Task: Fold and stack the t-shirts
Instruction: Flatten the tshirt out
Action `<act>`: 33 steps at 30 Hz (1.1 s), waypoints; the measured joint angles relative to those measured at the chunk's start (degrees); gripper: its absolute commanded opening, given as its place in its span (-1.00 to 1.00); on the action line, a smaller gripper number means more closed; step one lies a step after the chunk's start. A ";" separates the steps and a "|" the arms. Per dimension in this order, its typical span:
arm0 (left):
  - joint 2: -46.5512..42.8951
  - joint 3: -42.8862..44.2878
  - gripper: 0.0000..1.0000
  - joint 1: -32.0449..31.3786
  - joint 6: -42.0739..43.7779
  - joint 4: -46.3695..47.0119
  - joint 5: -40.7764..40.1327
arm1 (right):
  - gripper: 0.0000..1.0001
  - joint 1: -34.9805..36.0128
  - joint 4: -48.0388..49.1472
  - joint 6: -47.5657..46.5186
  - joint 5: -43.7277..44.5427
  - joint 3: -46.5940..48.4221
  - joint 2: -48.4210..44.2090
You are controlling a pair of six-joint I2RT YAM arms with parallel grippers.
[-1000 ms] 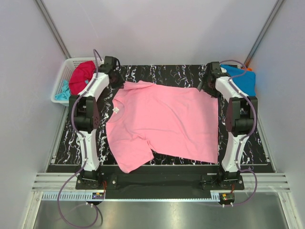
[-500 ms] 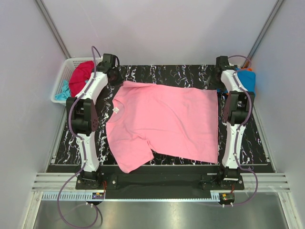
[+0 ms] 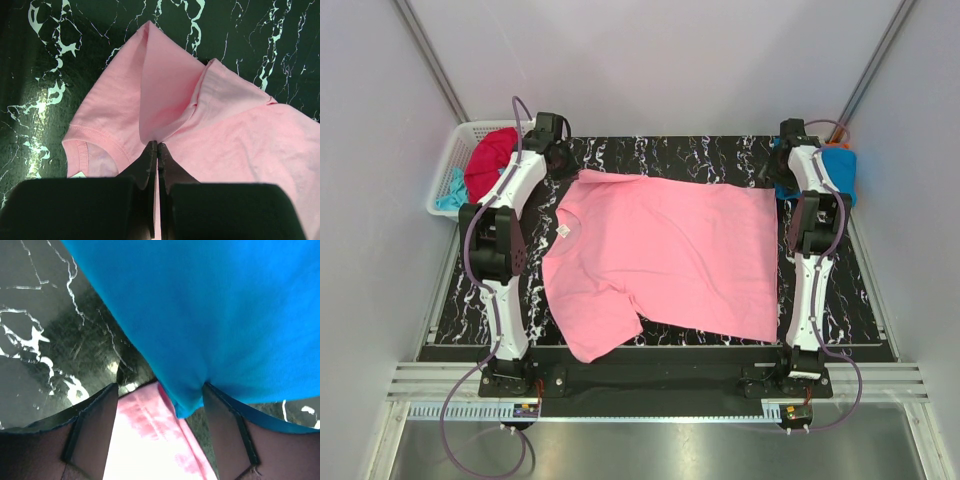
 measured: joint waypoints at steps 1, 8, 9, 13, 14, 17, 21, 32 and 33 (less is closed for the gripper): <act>0.00 0.00 -1.00 0.00 0.00 0.00 -0.02 | 0.48 0.00 0.76 0.31 -0.20 -1.51 -0.90; 0.00 -0.02 -1.00 0.00 -0.02 0.00 -0.02 | 0.40 0.02 2.19 1.36 -1.29 -10.27 -5.68; 0.00 -0.02 -1.00 0.00 -0.02 0.00 -0.02 | 0.40 0.02 2.32 1.44 -1.51 -10.69 -5.92; 0.00 -0.35 -1.00 0.00 -0.02 0.00 -0.04 | 0.33 0.02 2.82 1.51 -1.75 -11.21 -6.21; 0.00 -0.52 -1.00 0.00 -0.02 0.02 -0.04 | 0.33 0.02 2.93 1.49 -1.77 -11.21 -6.21; 0.00 -0.74 -1.00 0.00 -0.02 -0.07 -0.09 | 0.29 0.02 3.15 1.46 -2.21 -11.17 -6.21; 0.00 -0.87 -1.00 0.00 -0.02 -0.04 -0.74 | 0.19 0.02 3.13 1.36 -3.26 -10.67 -6.21; 0.00 -0.87 -1.00 0.00 0.02 -0.04 -1.53 | -0.16 0.13 3.82 0.96 -5.77 -6.93 -6.19; 0.00 -0.87 -1.00 0.00 0.02 -0.04 -1.57 | -0.02 0.13 3.85 0.96 -6.01 -6.93 -6.19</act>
